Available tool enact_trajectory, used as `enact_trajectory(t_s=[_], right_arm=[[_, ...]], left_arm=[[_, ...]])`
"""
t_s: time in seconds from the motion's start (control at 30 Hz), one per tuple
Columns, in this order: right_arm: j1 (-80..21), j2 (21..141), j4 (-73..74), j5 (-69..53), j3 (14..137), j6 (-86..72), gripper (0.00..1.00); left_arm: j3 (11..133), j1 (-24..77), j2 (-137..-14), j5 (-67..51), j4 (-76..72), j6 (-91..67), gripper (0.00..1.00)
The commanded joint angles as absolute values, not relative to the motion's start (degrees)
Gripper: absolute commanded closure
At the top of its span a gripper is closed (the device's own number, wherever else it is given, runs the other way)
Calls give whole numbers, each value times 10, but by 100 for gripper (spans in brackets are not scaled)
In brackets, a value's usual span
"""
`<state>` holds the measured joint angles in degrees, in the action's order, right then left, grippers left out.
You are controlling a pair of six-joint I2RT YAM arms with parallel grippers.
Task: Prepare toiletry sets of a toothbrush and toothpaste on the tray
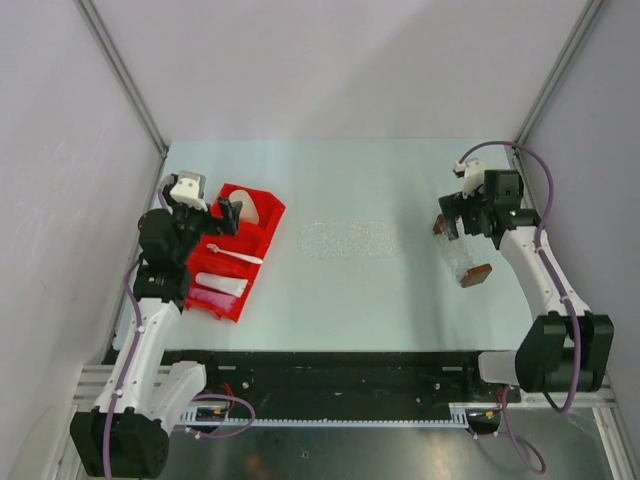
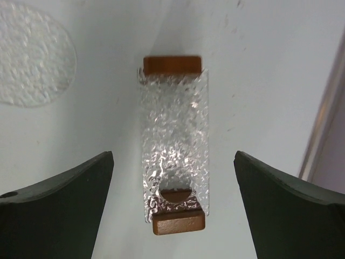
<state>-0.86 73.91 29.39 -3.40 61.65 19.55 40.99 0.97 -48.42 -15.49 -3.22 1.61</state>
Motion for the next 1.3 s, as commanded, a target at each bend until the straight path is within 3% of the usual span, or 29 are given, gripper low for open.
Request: enact_trajectory(t_s=[0.0, 0.97, 1.07, 1.2, 1.27], right_arm=[[16, 779, 365, -58, 636, 240, 0], [57, 940, 332, -113, 636, 337, 0], [56, 943, 325, -109, 640, 342, 6], [57, 949, 334, -99, 653, 360, 26], [56, 949, 343, -100, 657, 372, 31]], left_arm=[[410, 4, -487, -178, -40, 46, 0], [406, 4, -495, -176, -40, 56, 0], [406, 4, -494, -176, -40, 56, 0], [406, 4, -495, -179, -40, 58, 0], [406, 4, -496, -179, -40, 57, 0]])
